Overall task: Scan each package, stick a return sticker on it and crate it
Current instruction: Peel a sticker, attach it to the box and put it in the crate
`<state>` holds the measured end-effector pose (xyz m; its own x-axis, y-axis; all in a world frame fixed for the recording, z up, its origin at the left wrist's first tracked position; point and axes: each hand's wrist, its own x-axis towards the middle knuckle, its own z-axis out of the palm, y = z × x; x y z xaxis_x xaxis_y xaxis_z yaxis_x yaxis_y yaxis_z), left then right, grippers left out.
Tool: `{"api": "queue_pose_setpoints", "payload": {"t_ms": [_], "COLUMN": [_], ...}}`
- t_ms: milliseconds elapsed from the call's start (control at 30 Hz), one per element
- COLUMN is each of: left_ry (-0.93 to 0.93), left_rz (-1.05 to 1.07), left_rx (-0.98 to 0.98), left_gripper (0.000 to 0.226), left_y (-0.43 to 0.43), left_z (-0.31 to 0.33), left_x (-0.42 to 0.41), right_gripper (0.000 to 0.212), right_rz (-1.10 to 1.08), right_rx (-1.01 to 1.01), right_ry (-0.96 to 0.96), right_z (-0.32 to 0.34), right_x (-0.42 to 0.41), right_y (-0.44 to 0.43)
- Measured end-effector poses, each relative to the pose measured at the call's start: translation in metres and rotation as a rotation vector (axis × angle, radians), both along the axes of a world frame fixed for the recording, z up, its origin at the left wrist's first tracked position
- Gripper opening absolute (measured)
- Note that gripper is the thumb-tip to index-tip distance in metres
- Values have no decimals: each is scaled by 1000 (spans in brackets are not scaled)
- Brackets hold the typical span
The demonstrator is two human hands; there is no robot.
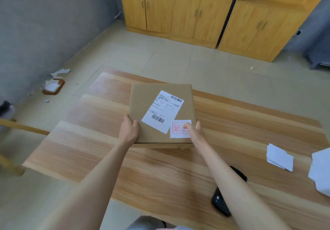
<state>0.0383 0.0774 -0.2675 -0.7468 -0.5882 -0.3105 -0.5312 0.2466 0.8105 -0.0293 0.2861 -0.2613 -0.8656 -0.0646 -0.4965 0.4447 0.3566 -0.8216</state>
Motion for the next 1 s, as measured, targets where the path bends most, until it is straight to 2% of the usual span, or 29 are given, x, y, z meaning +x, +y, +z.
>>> {"api": "queue_pose_setpoints", "payload": {"t_ms": [367, 533, 933, 1000], "left_ry": [172, 220, 206, 215], "left_rz": [389, 566, 928, 973], "left_rx": [22, -8, -38, -41], "left_gripper": [39, 44, 55, 55], "left_y": [-24, -20, -33, -40], "left_z": [42, 59, 71, 73], "left_x": [91, 139, 251, 268], "right_gripper": [25, 33, 40, 32], "right_rz": [345, 483, 767, 794], "right_rx": [-83, -122, -188, -209], "right_ry": [72, 79, 88, 83], "right_z": [38, 45, 65, 67], "right_x": [17, 39, 111, 126], "right_y": [-65, -94, -161, -175]}}
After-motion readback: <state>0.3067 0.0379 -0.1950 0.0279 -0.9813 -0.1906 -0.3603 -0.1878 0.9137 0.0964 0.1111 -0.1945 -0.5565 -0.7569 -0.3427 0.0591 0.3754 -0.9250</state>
